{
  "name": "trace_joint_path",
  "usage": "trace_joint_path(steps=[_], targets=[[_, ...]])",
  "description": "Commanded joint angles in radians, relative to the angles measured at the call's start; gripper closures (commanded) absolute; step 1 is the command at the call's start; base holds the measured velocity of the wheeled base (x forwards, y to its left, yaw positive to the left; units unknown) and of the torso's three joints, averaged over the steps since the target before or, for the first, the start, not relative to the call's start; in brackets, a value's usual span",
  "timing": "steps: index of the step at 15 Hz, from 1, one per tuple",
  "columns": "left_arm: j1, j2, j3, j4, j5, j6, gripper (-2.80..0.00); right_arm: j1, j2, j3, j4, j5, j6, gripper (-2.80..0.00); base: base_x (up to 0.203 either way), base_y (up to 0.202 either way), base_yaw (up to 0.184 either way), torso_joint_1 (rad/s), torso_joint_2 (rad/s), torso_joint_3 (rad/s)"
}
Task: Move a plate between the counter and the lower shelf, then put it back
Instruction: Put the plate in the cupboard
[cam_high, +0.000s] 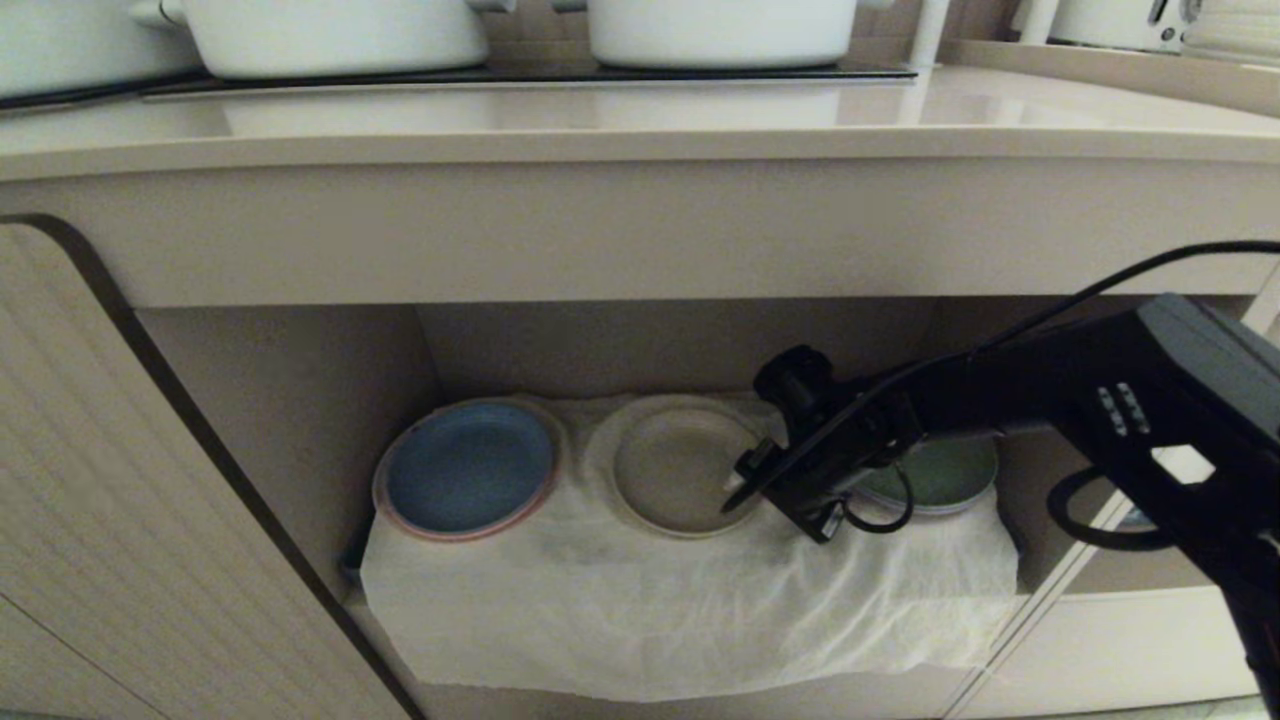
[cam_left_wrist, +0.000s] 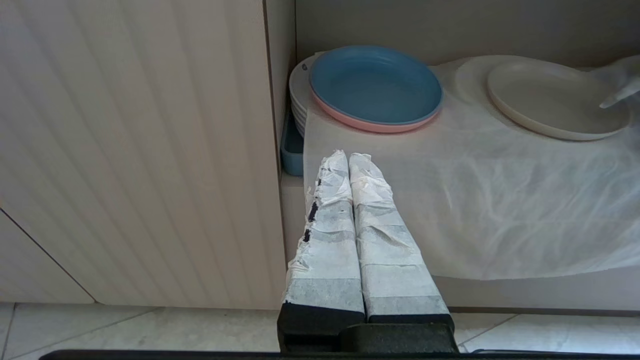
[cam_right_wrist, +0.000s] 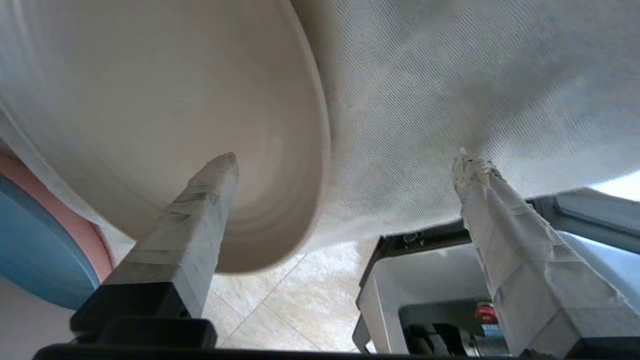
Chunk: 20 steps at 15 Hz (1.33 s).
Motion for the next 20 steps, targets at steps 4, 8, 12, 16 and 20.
trace_joint_path(steps=[4,8,12,16,20], targets=[[0.000,0.000,0.000,0.000,0.000,-0.001,0.00,0.000,-0.027,0.008,0.021,0.005,0.006,-2.80,0.000,0.000,0.000,0.000,0.00,0.000],[0.000,0.000,0.000,0.000,0.000,-0.001,0.00,0.002,-0.033,0.011,0.044,0.007,0.003,-2.80,0.000,0.000,0.000,0.000,0.00,0.000],[0.000,0.000,0.000,0.000,0.000,-0.001,0.00,0.002,-0.061,0.039,0.049,0.021,-0.001,-2.80,0.000,0.000,0.000,0.000,0.00,0.000],[0.000,0.000,0.000,0.000,0.000,-0.001,0.00,0.002,-0.088,0.051,0.119,0.063,-0.022,-2.80,0.000,0.000,0.000,0.000,0.00,0.000],[0.000,0.000,0.000,0.000,0.000,-0.001,0.00,0.003,-0.124,0.058,0.168,0.100,-0.023,-2.80,0.000,0.000,0.000,0.000,0.00,0.000]])
